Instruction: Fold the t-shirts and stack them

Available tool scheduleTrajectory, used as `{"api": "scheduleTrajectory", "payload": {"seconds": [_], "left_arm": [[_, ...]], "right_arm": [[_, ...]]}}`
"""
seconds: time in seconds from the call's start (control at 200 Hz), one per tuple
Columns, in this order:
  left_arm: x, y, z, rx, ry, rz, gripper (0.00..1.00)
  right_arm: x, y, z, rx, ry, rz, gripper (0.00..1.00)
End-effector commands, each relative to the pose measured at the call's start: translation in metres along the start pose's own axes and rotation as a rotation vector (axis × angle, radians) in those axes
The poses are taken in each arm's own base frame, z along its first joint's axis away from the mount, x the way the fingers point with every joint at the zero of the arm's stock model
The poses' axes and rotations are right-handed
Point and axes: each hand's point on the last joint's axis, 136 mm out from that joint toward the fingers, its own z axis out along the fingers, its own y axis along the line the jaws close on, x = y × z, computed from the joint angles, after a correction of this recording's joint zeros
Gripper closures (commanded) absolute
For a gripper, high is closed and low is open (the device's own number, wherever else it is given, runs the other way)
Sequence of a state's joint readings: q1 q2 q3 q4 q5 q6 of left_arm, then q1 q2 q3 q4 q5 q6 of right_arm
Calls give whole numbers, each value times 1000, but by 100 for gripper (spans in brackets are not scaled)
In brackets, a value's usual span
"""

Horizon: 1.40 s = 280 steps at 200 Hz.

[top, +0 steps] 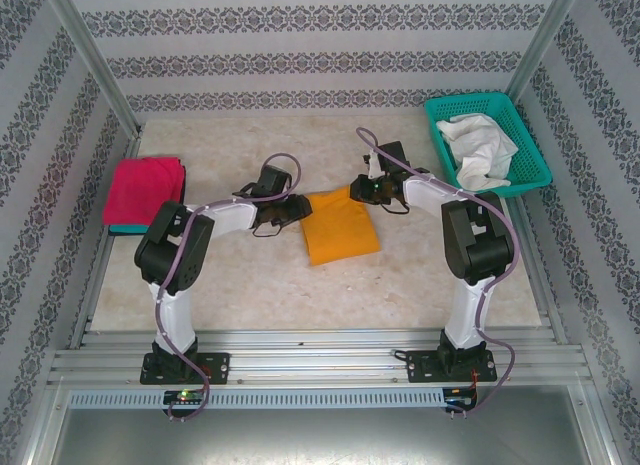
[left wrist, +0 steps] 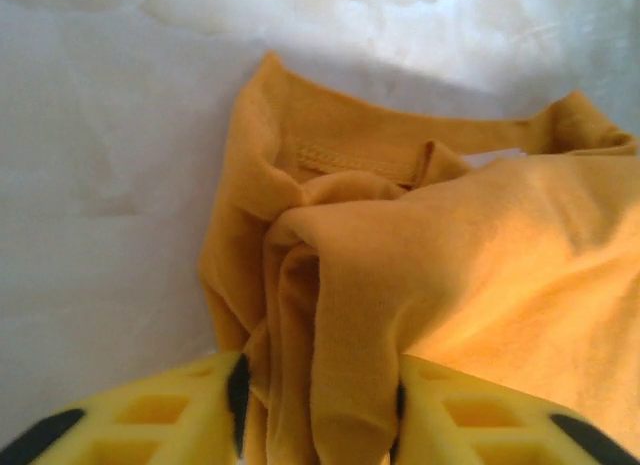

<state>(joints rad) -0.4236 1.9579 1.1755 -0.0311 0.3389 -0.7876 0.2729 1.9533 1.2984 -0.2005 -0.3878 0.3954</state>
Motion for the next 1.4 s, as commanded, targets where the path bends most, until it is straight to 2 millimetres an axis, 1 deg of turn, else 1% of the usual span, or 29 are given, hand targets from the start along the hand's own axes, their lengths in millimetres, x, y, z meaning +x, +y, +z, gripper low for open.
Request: {"api": "scheduleTrajectory", "payload": {"seconds": [0.0, 0.055, 0.105, 0.135, 0.155, 0.29, 0.32, 0.43, 0.51, 0.649, 0.709, 0.764, 0.804, 0.884, 0.929, 0.999, 1.104, 1.259, 1.394], "left_arm": [[4, 2, 3, -23, 28, 15, 71], [4, 6, 5, -29, 33, 14, 80], [4, 8, 5, -32, 35, 15, 87], [4, 10, 6, -35, 36, 16, 90], [4, 11, 6, -36, 36, 17, 91], [-5, 17, 6, -47, 29, 30, 92], [-8, 19, 7, -53, 30, 31, 92], [-18, 24, 10, -68, 41, 47, 91], [-29, 24, 13, -67, 40, 61, 85], [-42, 8, 10, -29, 32, 84, 74], [-45, 2, 2, -9, 8, 84, 67], [-46, -3, -7, 13, -18, 89, 65], [-46, -5, -13, 25, -38, 92, 61], [-41, -7, -26, 50, -68, 86, 51], [-37, -5, -31, 59, -72, 74, 44], [-28, -5, -34, 80, -61, 48, 39], [-13, -4, -30, 106, -33, 17, 38], [7, -12, -15, 134, 16, 17, 39], [9, -4, -6, 95, 21, 19, 39]], "right_arm": [[-6, 17, -1, -52, -18, -12, 82], [-6, 18, -4, -54, -23, -19, 82], [-7, 18, -9, -49, -36, -24, 81], [-7, 17, -13, -41, -48, -28, 78], [-8, 16, -16, -35, -60, -31, 74], [-10, 5, -35, 7, -132, -28, 51], [-9, 3, -38, 13, -142, -25, 47], [-2, -5, -44, 26, -145, 0, 39], [5, -5, -43, 16, -138, 25, 37], [18, -5, -32, -16, -125, 82, 36], [22, -7, -26, -13, -111, 106, 36], [24, -10, -20, -10, -99, 131, 38], [24, -11, -16, -14, -86, 151, 40], [26, -5, -6, -42, -64, 180, 41], [27, -1, -2, -57, -57, 189, 42], [30, 2, 4, -70, -41, 212, 42], [34, 4, 12, -96, -27, 239, 43], [38, 11, 20, -138, -6, 253, 47], [41, 11, 21, -143, 4, 255, 51]]}}
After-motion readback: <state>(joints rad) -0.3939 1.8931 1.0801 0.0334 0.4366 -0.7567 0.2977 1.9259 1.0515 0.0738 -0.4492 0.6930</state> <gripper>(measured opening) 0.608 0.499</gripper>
